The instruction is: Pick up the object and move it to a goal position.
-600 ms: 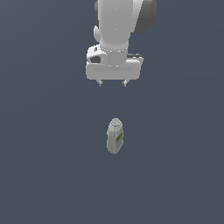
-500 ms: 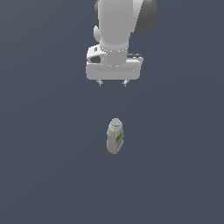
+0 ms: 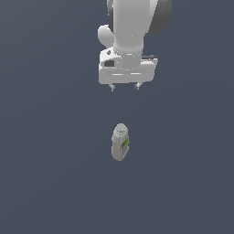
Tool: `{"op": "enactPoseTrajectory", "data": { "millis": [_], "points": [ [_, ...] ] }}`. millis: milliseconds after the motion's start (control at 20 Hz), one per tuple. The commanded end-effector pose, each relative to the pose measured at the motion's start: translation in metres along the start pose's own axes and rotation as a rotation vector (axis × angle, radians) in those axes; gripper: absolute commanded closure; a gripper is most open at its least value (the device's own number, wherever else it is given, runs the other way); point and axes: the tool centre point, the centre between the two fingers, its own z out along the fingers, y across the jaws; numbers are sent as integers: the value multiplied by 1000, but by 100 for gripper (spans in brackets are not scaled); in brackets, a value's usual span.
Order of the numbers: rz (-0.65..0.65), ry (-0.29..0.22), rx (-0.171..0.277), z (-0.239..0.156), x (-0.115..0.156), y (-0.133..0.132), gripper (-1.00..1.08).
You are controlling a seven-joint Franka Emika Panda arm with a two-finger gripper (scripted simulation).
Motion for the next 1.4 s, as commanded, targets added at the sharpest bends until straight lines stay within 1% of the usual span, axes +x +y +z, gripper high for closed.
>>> {"op": "enactPoseTrajectory", "data": {
  "millis": [0,250,550,800,1150,1350],
  "points": [
    [0,0,1,0,0,0,-92],
    [28,3,2,-1,7,1,-92],
    [108,13,5,-2,27,5,-92],
    [214,25,8,-3,53,10,-92],
    [404,47,14,0,98,21,-92],
    [495,57,17,3,119,26,-92]
  ]
}}
